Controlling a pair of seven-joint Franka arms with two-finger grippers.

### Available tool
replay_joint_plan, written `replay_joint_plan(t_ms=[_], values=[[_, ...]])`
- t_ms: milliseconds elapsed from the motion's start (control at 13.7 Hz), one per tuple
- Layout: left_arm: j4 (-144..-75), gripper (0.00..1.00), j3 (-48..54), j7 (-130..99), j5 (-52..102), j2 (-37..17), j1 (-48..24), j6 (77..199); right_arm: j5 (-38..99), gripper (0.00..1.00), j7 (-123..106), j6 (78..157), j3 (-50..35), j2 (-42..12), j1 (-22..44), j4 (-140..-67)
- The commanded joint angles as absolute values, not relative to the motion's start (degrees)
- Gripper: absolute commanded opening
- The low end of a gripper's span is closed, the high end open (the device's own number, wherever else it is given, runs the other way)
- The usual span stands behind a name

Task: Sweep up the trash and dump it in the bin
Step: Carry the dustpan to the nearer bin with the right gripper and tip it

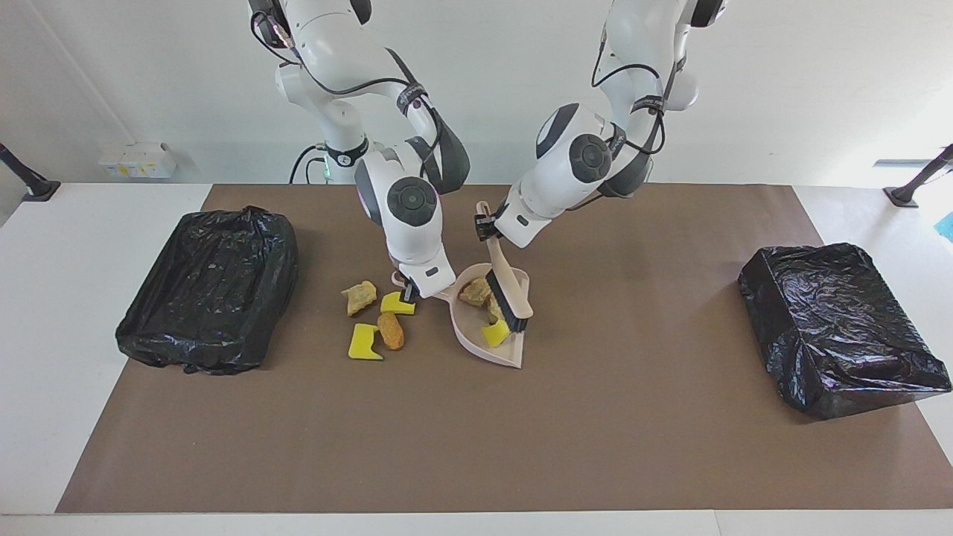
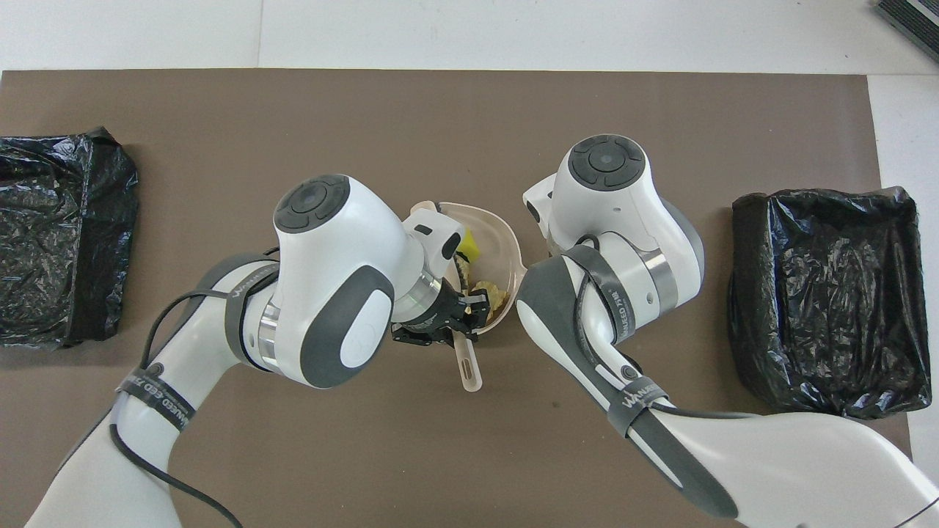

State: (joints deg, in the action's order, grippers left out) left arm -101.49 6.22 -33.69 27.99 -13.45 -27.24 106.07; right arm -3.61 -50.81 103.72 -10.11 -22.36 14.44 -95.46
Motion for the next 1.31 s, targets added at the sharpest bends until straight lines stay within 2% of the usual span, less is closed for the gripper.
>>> replay_joint_plan(t_ms=[0, 291, 437, 728, 947, 1238], values=[[-98.71, 0.00, 6.15, -33.40, 24.10, -12.74, -22.34, 97.06, -3.08, 0.00, -50.80, 104.50, -10.63, -21.18, 12.66, -96.50], [-99.75, 0.00, 6.07, -31.29, 19.43, -11.17, -20.74, 89.31, -2.12, 0.00, -51.07, 103.45, -10.72, -19.08, 9.51, -96.42], [-105.17, 0.00, 6.06, -31.20, 19.34, -8.02, -21.61, 89.12, 0.34, 0.00, -51.59, 102.40, -10.63, -16.80, 6.35, -96.33], [-124.05, 0.00, 6.50, -31.29, 19.16, 3.22, -28.02, 101.04, 3.24, 0.00, -56.85, 99.07, -10.63, -13.37, -1.38, -95.02], [-128.75, 0.00, 6.59, -33.65, 19.42, 4.05, -34.87, 104.23, 3.25, 0.00, -60.99, 92.75, -10.46, -12.84, -7.54, -90.28], [-135.60, 0.00, 6.77, -38.05, 20.13, 4.75, -40.94, 113.36, 2.02, 0.00, -63.35, 84.05, -10.02, -7.57, -15.70, -88.95]])
